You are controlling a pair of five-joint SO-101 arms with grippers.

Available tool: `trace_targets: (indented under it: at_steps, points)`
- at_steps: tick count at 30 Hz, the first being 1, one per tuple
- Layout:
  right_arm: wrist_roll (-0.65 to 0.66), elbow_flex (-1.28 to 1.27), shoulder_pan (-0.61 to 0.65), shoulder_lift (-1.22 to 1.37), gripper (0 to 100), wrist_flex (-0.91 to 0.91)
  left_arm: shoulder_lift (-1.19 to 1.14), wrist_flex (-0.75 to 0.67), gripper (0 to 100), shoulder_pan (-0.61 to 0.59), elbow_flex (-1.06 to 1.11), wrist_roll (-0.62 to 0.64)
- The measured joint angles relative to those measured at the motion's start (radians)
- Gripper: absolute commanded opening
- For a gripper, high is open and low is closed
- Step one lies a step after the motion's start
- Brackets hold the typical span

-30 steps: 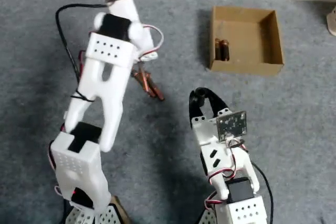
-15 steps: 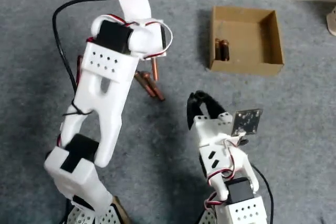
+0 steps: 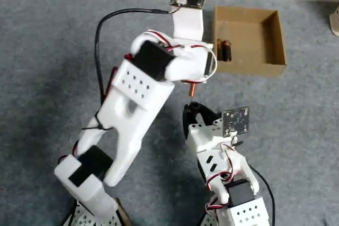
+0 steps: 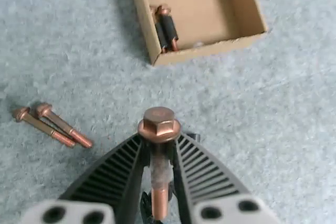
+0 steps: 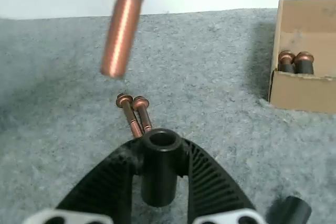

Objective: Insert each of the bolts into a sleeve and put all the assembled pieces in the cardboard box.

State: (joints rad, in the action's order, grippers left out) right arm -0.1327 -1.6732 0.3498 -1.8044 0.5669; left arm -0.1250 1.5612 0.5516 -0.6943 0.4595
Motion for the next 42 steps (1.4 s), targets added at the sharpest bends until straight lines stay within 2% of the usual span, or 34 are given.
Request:
trace_targets:
  at_steps: [9,15,19,26,29,35,42]
  points:
    - [0.015,0.000,0.000,0.000,0.5,0.000,0.130,-0.009,0,-0.002,0.009,0.000]
    - [0.015,0.000,0.000,0.000,0.5,0.000,0.293,-0.104,0,0.002,0.219,0.000]
    - [0.015,0.000,0.000,0.000,0.5,0.000,0.470,-0.316,0,0.009,0.502,-0.017]
    - [0.015,0.000,0.000,0.000,0.5,-0.015,0.675,-0.895,0,0.005,1.086,-0.094]
    - [0.015,0.000,0.000,0.000,0.5,-0.043,0.741,-1.086,0,0.002,1.264,-0.100]
    - [0.018,0.000,0.000,0.000,0.5,-0.057,0.835,-1.218,0,-0.011,1.458,-0.166]
    - [0.124,0.000,0.038,0.000,0.5,-0.057,0.925,-1.329,0,-0.021,1.623,-0.180]
